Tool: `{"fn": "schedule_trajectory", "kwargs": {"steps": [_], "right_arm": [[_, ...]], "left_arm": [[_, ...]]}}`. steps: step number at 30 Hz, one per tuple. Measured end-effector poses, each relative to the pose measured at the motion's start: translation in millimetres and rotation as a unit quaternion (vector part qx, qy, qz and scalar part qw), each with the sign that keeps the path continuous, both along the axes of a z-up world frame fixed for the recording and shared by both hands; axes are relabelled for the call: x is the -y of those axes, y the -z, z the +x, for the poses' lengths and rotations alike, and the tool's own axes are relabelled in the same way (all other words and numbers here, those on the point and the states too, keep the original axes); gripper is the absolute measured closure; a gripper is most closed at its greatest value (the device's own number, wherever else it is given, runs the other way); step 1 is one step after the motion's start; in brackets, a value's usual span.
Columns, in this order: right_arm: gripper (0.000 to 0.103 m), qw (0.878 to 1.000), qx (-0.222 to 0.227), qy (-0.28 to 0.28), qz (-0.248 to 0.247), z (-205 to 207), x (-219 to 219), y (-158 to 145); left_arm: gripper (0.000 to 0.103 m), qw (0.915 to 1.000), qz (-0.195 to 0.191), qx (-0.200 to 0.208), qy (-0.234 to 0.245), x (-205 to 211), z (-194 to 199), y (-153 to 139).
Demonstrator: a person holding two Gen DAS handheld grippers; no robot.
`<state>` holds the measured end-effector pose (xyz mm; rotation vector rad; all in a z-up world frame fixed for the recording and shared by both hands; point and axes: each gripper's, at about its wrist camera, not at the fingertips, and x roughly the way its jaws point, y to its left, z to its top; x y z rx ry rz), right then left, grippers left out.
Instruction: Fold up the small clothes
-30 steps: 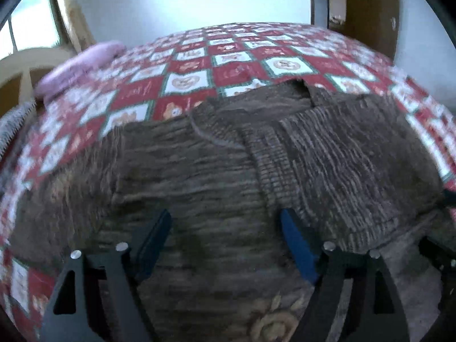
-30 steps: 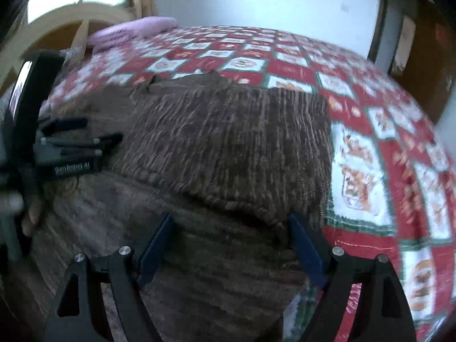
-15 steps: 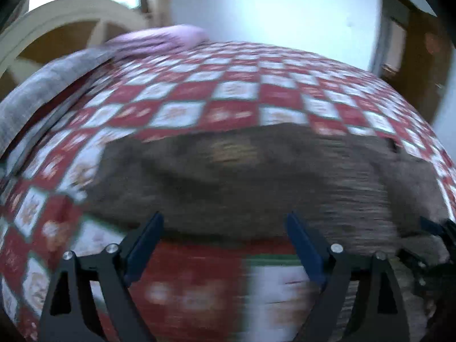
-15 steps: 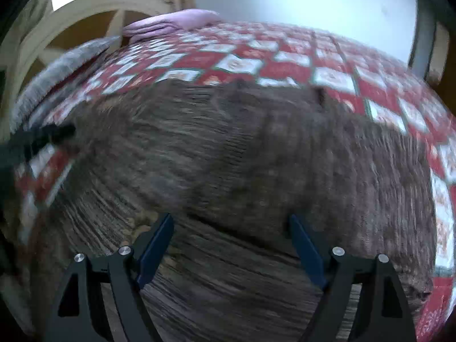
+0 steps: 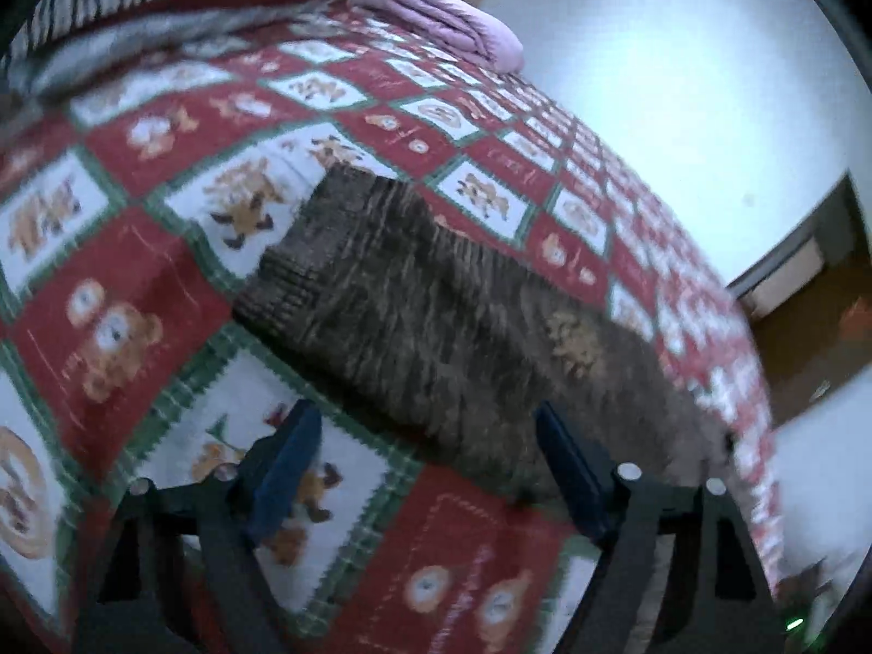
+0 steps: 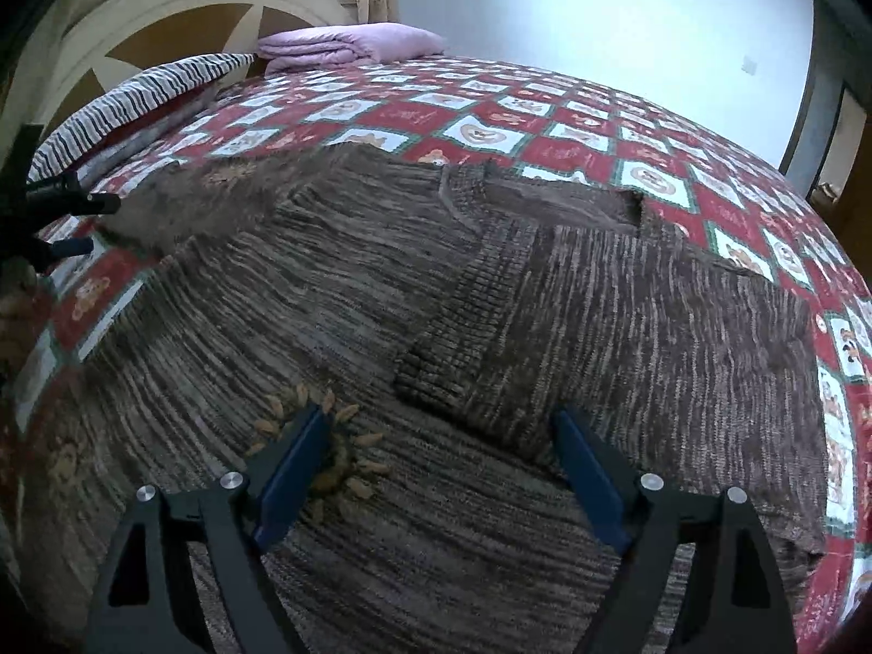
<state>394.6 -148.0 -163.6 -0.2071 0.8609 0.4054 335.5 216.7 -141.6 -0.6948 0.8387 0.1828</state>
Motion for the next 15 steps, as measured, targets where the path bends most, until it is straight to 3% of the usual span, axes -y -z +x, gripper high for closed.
{"fn": "schedule_trajectory", "kwargs": {"steps": [5,7,11,15], "right_arm": [[0.017,1.000,0.003,0.003,0.000,-1,0,0],[0.017,1.000,0.005,0.003,-0.001,-2,0,0],[0.016,1.000,0.007,0.005,-0.002,-2,0,0],[0.016,1.000,0.008,0.006,-0.003,-2,0,0]], "left_arm": [[0.021,0.9943,-0.100,0.027,-0.025,-11,0,7],[0.021,0.9912,-0.122,0.037,-0.037,-15,-1,9],[0.025,0.9903,-0.120,0.048,-0.052,-22,8,12],[0.041,0.9888,-0.112,0.063,-0.077,-36,16,16]]}}
